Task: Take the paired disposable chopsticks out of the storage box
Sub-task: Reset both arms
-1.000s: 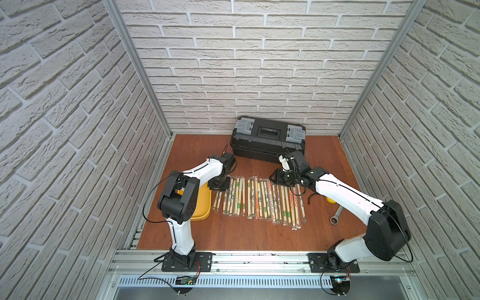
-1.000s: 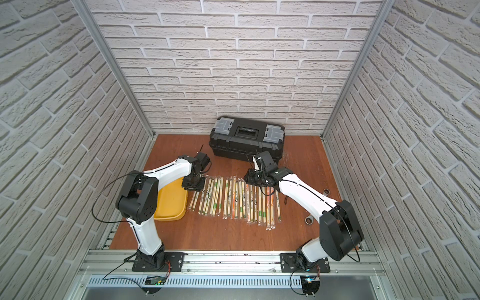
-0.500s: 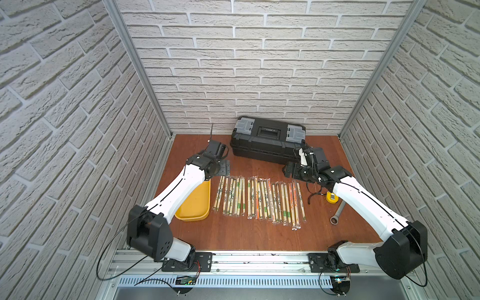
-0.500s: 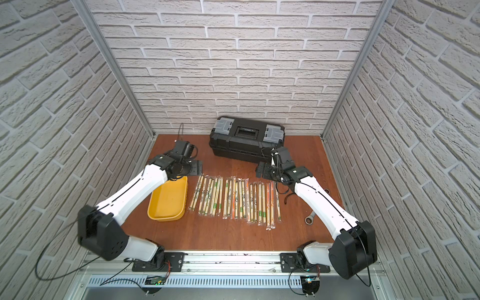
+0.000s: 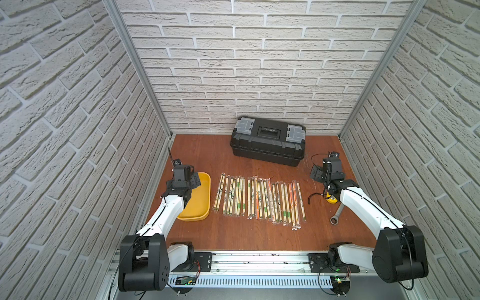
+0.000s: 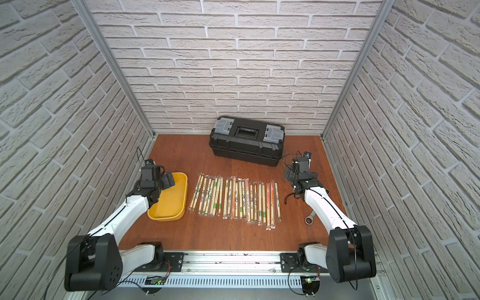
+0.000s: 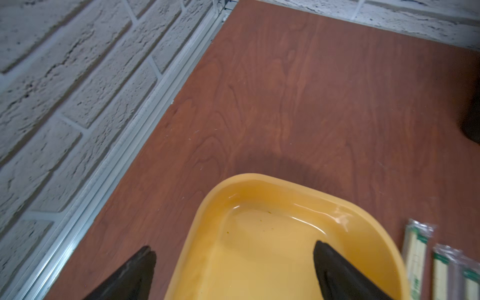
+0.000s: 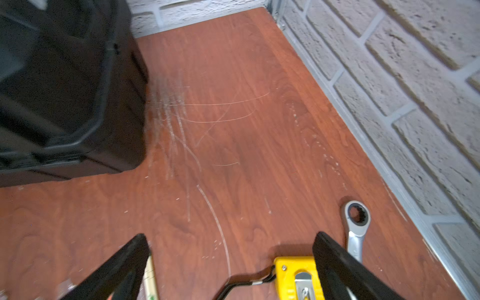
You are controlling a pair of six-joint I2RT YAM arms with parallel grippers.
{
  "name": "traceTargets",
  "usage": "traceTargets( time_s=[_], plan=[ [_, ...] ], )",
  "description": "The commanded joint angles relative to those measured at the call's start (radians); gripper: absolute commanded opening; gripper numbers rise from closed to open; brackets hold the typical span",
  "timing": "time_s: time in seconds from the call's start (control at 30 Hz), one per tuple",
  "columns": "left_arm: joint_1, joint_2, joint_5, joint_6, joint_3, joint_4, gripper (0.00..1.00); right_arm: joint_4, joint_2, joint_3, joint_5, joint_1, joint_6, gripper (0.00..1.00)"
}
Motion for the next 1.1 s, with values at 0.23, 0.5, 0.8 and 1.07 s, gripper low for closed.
traceTargets(
  time_s=[0.23,0.5,0.8,1.07],
  plan=[
    [0.064,0.169,0.038,0.101,-0.170,0.590,0.98,0.751,0.191,-0.252,-0.194,-0.100,-0.174,1.00],
    [0.056,0.291,0.167,0.207,-0.257,0.959,0.98,1.068,0.247,-0.389,-0.352,-0.014,-0.342,1.00],
    [0.042,0.392,0.187,0.233,-0.217,0.971,0.98,0.982,0.252,-0.347,-0.344,-0.017,-0.335,1.00],
    [0.038,0.390,0.181,0.235,-0.213,0.957,0.98,0.956,0.251,-0.338,-0.350,-0.013,-0.343,0.99]
  ],
)
